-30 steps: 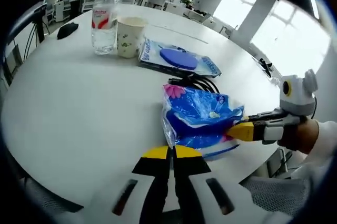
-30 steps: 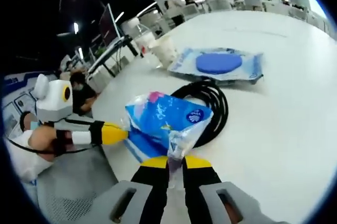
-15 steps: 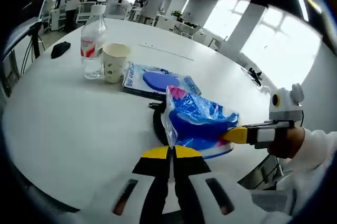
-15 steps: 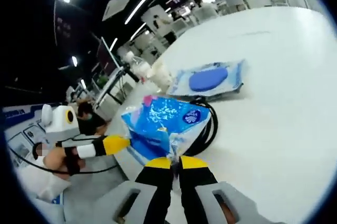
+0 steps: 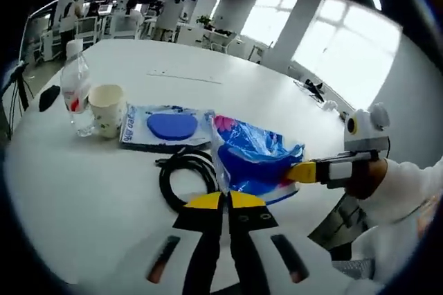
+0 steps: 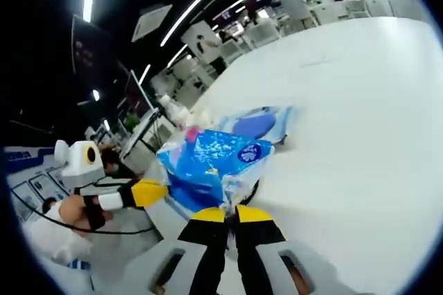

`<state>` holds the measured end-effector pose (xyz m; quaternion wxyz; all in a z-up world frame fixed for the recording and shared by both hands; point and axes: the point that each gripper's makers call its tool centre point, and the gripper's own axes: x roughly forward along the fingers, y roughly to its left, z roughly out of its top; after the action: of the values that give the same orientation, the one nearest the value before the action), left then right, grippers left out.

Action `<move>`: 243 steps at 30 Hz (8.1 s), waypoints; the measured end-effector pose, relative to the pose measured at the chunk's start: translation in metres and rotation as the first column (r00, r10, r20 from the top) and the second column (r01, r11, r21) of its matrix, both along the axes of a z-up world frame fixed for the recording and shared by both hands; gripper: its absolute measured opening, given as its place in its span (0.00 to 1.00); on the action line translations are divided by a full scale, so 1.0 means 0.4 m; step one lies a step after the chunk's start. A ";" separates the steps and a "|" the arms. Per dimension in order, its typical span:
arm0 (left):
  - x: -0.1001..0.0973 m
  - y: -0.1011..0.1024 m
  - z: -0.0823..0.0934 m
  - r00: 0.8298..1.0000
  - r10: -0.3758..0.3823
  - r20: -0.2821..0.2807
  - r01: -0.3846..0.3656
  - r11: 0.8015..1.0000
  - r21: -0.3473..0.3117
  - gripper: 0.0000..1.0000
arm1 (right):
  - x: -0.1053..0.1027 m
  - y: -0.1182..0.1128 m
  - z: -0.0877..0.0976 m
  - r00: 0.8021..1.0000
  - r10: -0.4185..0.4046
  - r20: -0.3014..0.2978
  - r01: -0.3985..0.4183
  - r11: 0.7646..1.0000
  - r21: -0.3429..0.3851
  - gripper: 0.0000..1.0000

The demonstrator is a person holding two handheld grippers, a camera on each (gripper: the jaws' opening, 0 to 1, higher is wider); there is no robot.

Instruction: Arrange the tabletop items into an orderly group along one side of the table until the central work area is clear of visible clutter.

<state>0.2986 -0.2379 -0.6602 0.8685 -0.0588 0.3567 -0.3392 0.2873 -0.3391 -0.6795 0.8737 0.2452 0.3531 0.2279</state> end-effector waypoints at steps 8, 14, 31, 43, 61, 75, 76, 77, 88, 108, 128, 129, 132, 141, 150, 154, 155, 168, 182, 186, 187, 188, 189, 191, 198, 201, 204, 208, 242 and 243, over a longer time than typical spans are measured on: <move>0.004 -0.095 -0.005 0.997 -0.079 -0.019 0.079 0.997 -0.002 0.00 | 0.001 -0.100 -0.009 0.997 -0.073 -0.024 0.074 0.997 0.018 0.00; 0.025 -0.170 -0.004 0.987 -0.159 -0.001 0.158 0.986 0.042 0.01 | 0.019 -0.169 -0.015 0.994 -0.099 -0.036 0.100 0.995 0.026 0.00; 0.085 -0.269 -0.045 0.956 -0.294 -0.019 0.294 0.949 0.114 0.02 | 0.091 -0.268 -0.032 0.992 -0.114 -0.052 0.113 0.993 -0.013 0.00; 0.162 -0.301 -0.084 0.956 -0.266 -0.123 0.278 0.956 0.094 0.03 | 0.181 -0.306 -0.050 0.994 -0.100 -0.037 0.097 0.993 -0.073 0.00; 0.229 -0.329 -0.140 0.962 -0.157 -0.224 0.172 0.984 0.049 0.05 | 0.305 -0.343 -0.136 0.996 -0.024 -0.081 0.013 0.991 -0.134 0.00; 0.141 -0.331 -0.113 0.943 -0.290 -0.165 0.297 0.955 0.018 0.05 | 0.338 -0.326 -0.200 0.990 0.052 -0.132 -0.071 0.986 -0.148 0.00; 0.126 -0.326 -0.109 0.942 -0.293 -0.165 0.298 0.954 0.009 0.05 | 0.338 -0.324 -0.202 0.989 0.054 -0.134 -0.074 0.986 -0.150 0.00; 0.118 -0.321 -0.106 0.942 -0.293 -0.166 0.297 0.955 0.003 0.05 | 0.337 -0.323 -0.203 0.989 0.055 -0.138 -0.075 0.986 -0.147 0.00; 0.053 -0.193 -0.086 0.967 -0.190 -0.170 0.186 0.982 -0.036 0.05 | 0.338 -0.325 -0.206 0.991 0.078 -0.105 -0.099 0.972 -0.211 0.07; 0.082 0.031 -0.013 0.995 0.087 0.048 -0.085 0.996 -0.036 0.47 | 0.235 -0.316 -0.108 0.999 0.012 0.042 0.001 0.957 -0.290 0.53; -0.007 0.389 -0.032 0.958 0.226 0.177 -0.261 0.943 0.207 0.96 | 0.040 -0.253 -0.026 0.997 -0.054 0.055 0.066 0.971 -0.231 0.59; -0.018 0.400 -0.039 0.956 0.251 0.151 -0.278 0.940 0.199 0.99 | 0.029 -0.252 -0.029 0.997 -0.062 0.054 0.073 0.971 -0.229 0.59; -0.034 0.424 -0.034 0.950 0.251 0.186 -0.287 0.937 0.201 1.00 | 0.007 -0.250 -0.038 0.996 -0.077 0.044 0.084 0.972 -0.220 0.59; -0.057 0.443 -0.047 0.938 0.258 0.232 -0.307 0.928 0.211 0.99 | -0.051 -0.230 -0.061 0.992 -0.124 0.016 0.124 0.975 -0.183 0.58; -0.040 0.437 -0.049 0.926 0.204 0.319 -0.294 0.918 0.265 1.00 | -0.082 -0.169 -0.082 0.996 -0.094 -0.007 0.091 0.982 -0.168 0.58; -0.039 0.436 -0.045 0.921 0.222 0.320 -0.306 0.920 0.245 1.00 | -0.096 -0.154 -0.082 0.998 -0.061 -0.005 0.059 0.982 -0.177 0.57; -0.036 0.437 -0.042 0.917 0.231 0.324 -0.313 0.921 0.230 1.00 | -0.097 -0.154 -0.082 0.998 -0.058 -0.003 0.057 0.982 -0.179 0.57; -0.041 0.452 -0.063 0.923 0.266 0.278 -0.335 0.910 0.243 0.94 | -0.102 -0.096 -0.082 1.000 0.031 0.004 -0.029 0.980 -0.195 0.58; -0.050 0.454 -0.079 0.935 0.240 0.263 -0.314 0.904 0.291 0.85 | -0.002 0.092 -0.065 0.950 0.312 -0.020 -0.307 0.918 -0.250 0.88; -0.054 0.458 -0.087 0.939 0.236 0.250 -0.309 0.898 0.313 0.81 | 0.053 0.139 -0.084 0.929 0.366 -0.053 -0.361 0.865 -0.350 0.99; -0.053 0.458 -0.087 0.939 0.236 0.251 -0.309 0.898 0.314 0.81 | 0.080 0.163 -0.081 0.931 0.364 -0.029 -0.350 0.867 -0.355 0.99; -0.053 0.459 -0.087 0.939 0.233 0.253 -0.308 0.897 0.317 0.81 | 0.090 0.177 -0.080 0.929 0.370 -0.022 -0.352 0.862 -0.364 0.99; -0.053 0.460 -0.087 0.939 0.232 0.254 -0.308 0.896 0.321 0.80 | 0.104 0.196 -0.089 0.921 0.389 -0.024 -0.367 0.845 -0.388 0.99; -0.054 0.462 -0.089 0.940 0.230 0.253 -0.307 0.894 0.326 0.79 | 0.120 0.217 -0.120 0.902 0.430 -0.042 -0.401 0.797 -0.452 0.99; -0.058 0.484 -0.107 0.944 0.240 0.226 -0.311 0.874 0.374 0.67 | 0.161 0.266 -0.206 0.891 0.436 -0.129 -0.436 0.739 -0.513 0.99; -0.062 0.487 -0.113 0.948 0.234 0.218 -0.304 0.871 0.386 0.66 | 0.170 0.271 -0.233 0.889 0.432 -0.153 -0.442 0.718 -0.537 0.99; -0.063 0.489 -0.112 0.949 0.224 0.223 -0.298 0.869 0.395 0.63 | 0.181 0.269 -0.236 0.886 0.441 -0.140 -0.434 0.687 -0.583 0.99; -0.066 0.496 -0.125 0.952 0.228 0.204 -0.296 0.857 0.422 0.63 | 0.195 0.283 -0.233 0.873 0.485 -0.045 -0.416 0.694 -0.587 0.84; -0.072 0.490 -0.133 0.963 0.183 0.199 -0.256 0.854 0.453 0.59 | 0.046 0.168 -0.169 0.915 0.394 0.084 -0.283 0.777 -0.562 0.24; -0.072 0.491 -0.135 0.963 0.182 0.197 -0.255 0.853 0.455 0.59 | 0.047 0.166 -0.164 0.920 0.381 0.086 -0.275 0.788 -0.551 0.22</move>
<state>0.2698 -0.0415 -0.7142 0.9129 0.1414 0.3551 -0.1434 0.3061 -0.2728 -0.7451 0.8835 -0.0931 0.3530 0.2934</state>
